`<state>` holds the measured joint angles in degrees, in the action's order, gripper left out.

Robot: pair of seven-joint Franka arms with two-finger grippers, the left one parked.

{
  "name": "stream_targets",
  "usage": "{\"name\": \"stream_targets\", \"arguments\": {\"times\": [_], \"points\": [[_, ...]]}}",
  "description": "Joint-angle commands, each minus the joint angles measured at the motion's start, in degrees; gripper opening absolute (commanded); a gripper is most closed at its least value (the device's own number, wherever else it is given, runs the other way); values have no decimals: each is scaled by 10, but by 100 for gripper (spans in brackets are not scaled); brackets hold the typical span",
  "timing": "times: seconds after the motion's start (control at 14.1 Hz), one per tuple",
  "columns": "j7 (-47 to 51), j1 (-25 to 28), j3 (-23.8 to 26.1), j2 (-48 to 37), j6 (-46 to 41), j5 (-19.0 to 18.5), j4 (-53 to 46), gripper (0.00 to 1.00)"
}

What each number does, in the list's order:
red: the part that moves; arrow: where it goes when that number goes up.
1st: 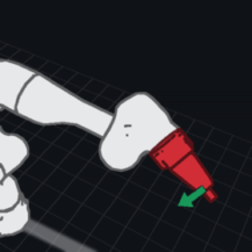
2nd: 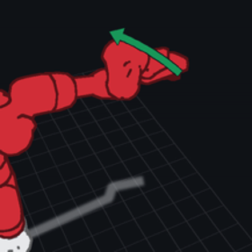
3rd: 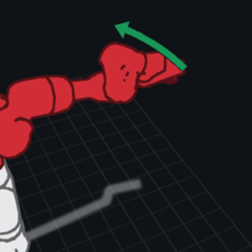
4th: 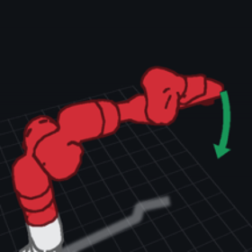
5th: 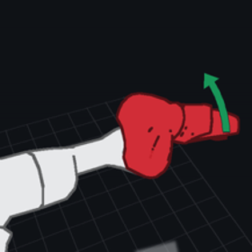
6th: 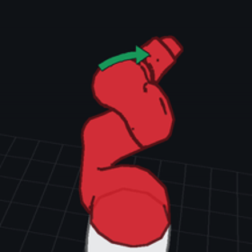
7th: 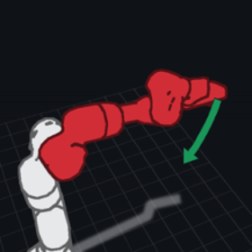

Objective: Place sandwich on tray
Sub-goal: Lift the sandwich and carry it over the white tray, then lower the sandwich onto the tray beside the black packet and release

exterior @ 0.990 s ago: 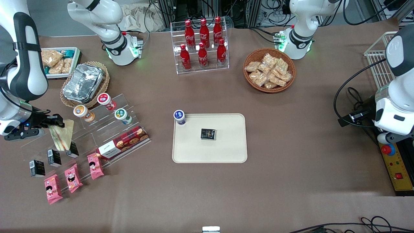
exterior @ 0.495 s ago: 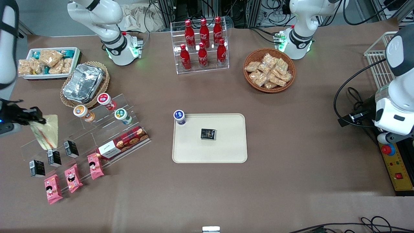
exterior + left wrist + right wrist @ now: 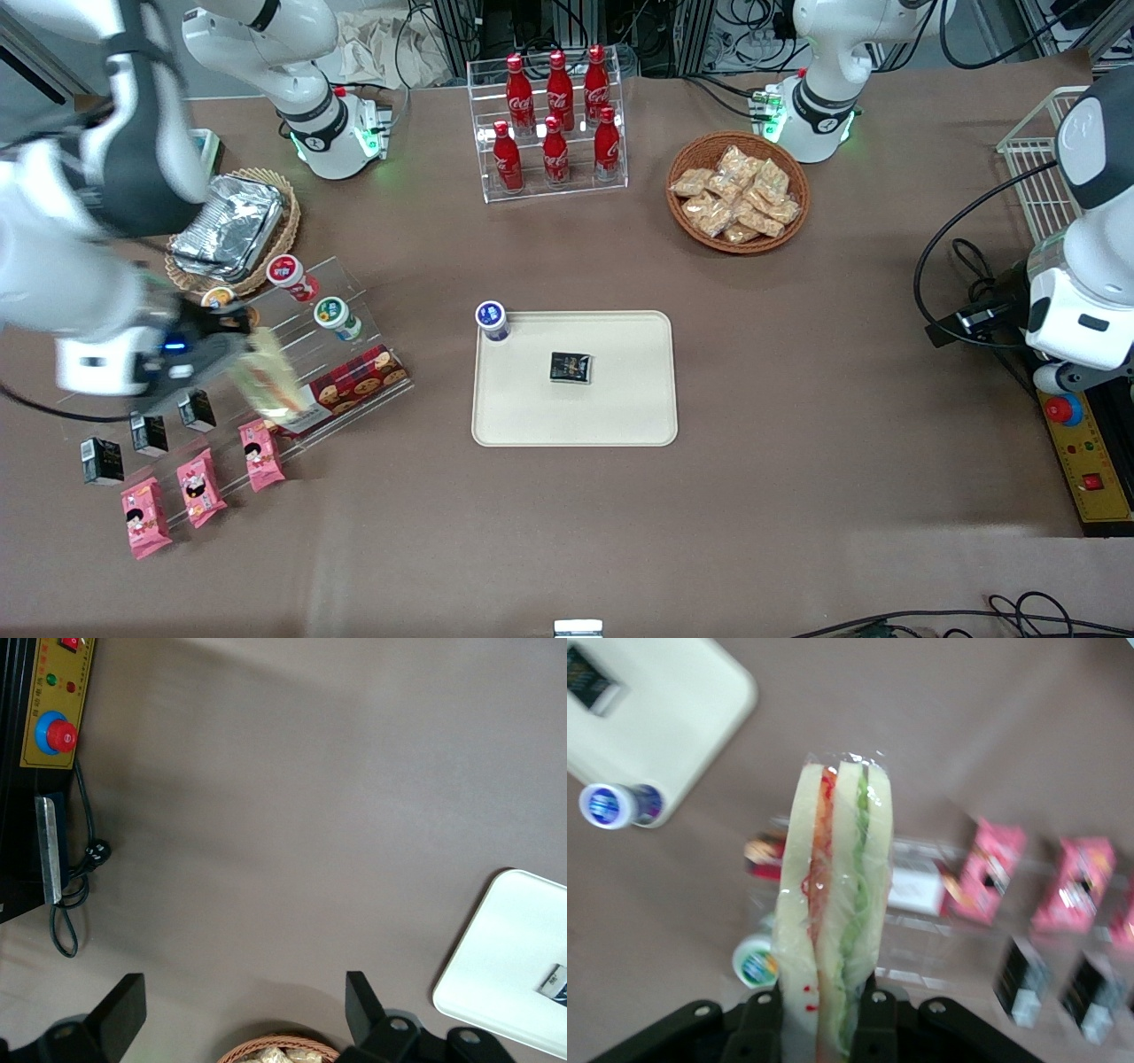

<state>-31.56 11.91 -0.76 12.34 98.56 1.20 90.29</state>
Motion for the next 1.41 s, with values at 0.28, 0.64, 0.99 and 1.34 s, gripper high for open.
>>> {"name": "stream_targets", "arguments": {"times": [0.28,0.64,0.99,1.34], "points": [[-7,164,-4,86,160,-13,-21,28],[-35,232,-3,175,298,-85,-22,28],[-51,257,-3,254,407,-91,-22,28],[-51,278,-5,279,418,-95,-23,29]]}}
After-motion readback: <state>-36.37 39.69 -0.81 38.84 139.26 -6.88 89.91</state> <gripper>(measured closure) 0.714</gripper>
